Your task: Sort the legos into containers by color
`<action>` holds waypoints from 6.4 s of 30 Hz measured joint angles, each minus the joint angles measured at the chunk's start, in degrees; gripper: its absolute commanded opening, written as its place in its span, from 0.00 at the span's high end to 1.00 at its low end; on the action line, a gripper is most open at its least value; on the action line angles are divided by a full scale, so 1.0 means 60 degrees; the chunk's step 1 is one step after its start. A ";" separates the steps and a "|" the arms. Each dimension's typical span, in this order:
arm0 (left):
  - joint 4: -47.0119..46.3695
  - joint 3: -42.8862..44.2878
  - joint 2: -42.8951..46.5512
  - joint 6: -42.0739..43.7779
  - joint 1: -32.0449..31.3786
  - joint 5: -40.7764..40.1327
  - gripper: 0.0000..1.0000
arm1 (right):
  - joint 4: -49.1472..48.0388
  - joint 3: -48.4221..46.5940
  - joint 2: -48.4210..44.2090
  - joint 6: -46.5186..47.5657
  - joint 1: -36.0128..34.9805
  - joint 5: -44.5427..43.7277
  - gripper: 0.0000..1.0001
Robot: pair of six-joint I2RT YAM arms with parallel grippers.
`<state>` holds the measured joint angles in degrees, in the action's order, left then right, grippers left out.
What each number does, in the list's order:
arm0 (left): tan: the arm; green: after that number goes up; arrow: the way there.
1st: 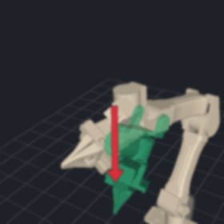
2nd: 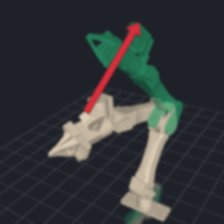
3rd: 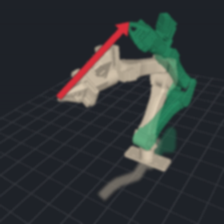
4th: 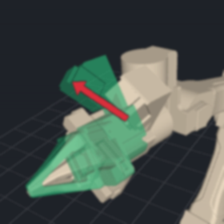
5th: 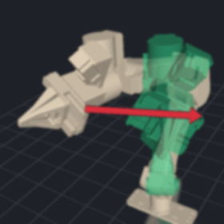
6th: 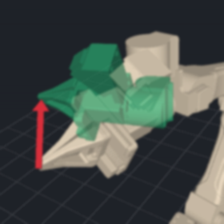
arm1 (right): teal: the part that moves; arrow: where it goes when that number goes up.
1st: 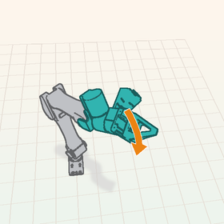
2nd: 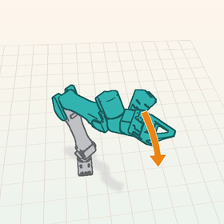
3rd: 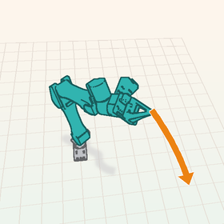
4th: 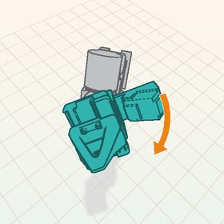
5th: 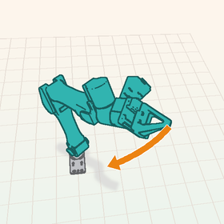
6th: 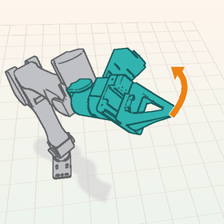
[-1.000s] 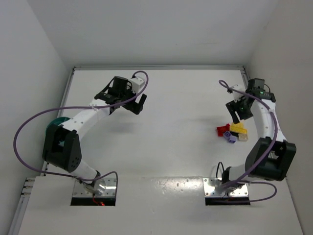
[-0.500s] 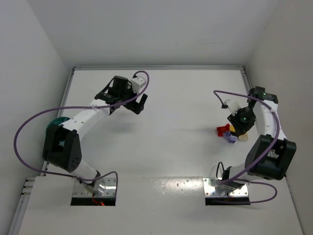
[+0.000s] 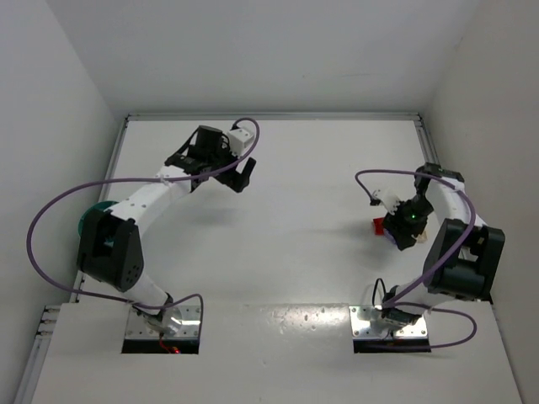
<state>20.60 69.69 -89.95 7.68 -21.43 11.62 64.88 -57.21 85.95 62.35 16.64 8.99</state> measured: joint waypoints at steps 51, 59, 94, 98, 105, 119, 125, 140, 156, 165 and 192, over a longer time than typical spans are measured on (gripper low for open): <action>0.0707 0.0608 -0.0368 0.0215 0.0000 -0.0160 0.01 | -0.3581 0.1909 0.0390 0.0503 -0.0113 -0.0710 0.90; 0.0616 0.0539 -0.0368 0.0182 0.0000 -0.0062 0.01 | -0.2164 0.1326 -0.0918 0.0095 -0.0113 0.0160 0.92; -0.4819 -0.3013 0.3202 -0.0102 -0.1566 0.2532 0.18 | -1.0469 -0.4018 0.3628 -1.7016 -0.4605 1.1617 0.93; -0.5737 -0.3508 0.3515 -0.0058 -0.1570 0.2415 0.18 | -1.1901 -0.3643 0.3632 -1.8283 -0.4976 1.2160 0.93; -0.6648 -0.3668 0.3694 0.0117 -0.1701 0.2368 0.23 | -1.3227 -0.3289 0.3636 -1.9475 -0.5370 1.2509 0.93; -0.6590 -0.3668 0.3891 0.0903 -0.2000 0.2659 0.33 | -1.4021 -0.3242 0.3654 -2.0225 -0.5625 1.2579 0.93; -0.6524 -0.3668 0.3891 0.1111 -0.2004 0.2441 0.34 | -1.4233 -0.3242 0.3654 -2.0363 -0.5850 1.2582 0.93; -0.6298 -0.3661 0.3891 0.1413 -0.2014 0.2233 0.66 | -1.4324 -0.3213 0.3654 -2.0567 -0.5931 1.2528 0.54; -0.2710 -0.2619 0.4681 0.1191 -0.1734 0.1239 0.77 | -1.3635 -0.3646 0.3643 -1.9733 -0.5078 1.2098 0.14; 0.1898 0.1362 0.3799 0.0448 0.0215 -0.0444 0.77 | -0.5839 -0.5370 0.3246 -1.2509 -0.4830 0.5391 0.09; 0.8870 0.1235 0.3501 0.2044 0.5890 -0.1836 0.75 | -0.3155 -0.4076 0.2550 -0.8659 -0.4790 0.2911 0.09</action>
<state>73.82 77.10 -68.95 19.94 13.91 0.60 45.95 -81.67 101.25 10.39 -12.10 26.46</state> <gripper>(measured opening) 0.411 0.908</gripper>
